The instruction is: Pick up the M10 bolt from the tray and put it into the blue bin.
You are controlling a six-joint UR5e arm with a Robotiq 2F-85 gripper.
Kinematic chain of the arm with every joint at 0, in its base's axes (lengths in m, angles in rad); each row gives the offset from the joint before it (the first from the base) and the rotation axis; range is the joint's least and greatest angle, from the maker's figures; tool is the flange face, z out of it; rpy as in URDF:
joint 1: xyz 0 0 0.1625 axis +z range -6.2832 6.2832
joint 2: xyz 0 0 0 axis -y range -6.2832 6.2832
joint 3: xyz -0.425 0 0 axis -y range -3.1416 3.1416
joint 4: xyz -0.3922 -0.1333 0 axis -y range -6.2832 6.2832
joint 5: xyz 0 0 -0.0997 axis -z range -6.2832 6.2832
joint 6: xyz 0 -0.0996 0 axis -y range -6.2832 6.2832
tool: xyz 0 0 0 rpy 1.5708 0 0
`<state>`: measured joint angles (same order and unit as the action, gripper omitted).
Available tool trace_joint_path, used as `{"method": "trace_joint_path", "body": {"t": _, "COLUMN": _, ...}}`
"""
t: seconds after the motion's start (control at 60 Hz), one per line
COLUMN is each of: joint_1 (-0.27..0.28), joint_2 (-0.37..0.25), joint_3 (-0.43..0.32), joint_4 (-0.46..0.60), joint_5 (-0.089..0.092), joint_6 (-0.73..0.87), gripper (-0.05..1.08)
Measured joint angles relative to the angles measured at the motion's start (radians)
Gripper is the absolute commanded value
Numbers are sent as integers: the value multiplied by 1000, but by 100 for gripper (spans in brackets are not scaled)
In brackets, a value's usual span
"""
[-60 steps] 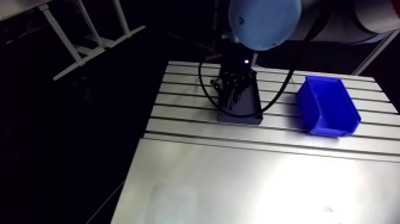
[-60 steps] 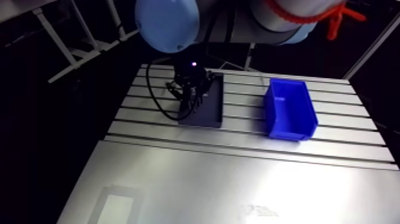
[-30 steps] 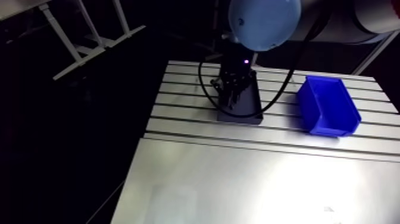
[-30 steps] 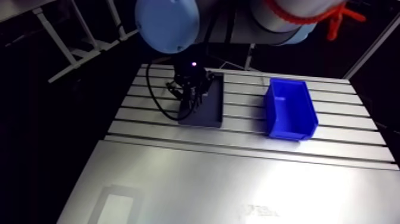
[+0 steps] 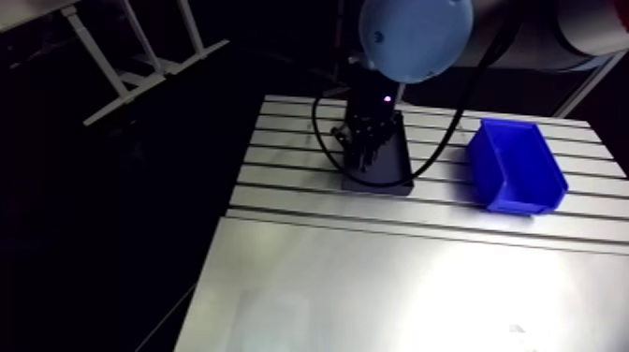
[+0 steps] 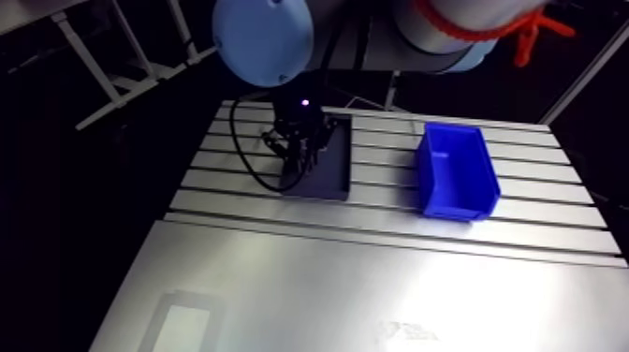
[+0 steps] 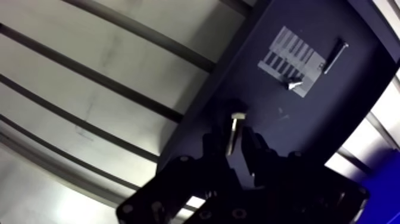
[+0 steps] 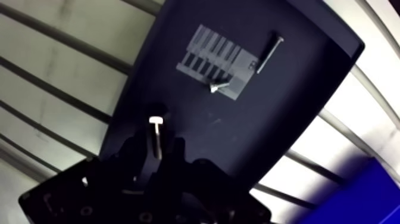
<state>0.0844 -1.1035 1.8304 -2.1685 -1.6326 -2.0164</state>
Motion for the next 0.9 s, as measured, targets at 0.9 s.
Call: {"method": "trace_joint_path", "body": {"t": 0.9, "joint_1": -7, "joint_2": 0, "joint_3": 3, "joint_4": -1, "joint_5": -2, "joint_6": -6, "gripper": 84}}
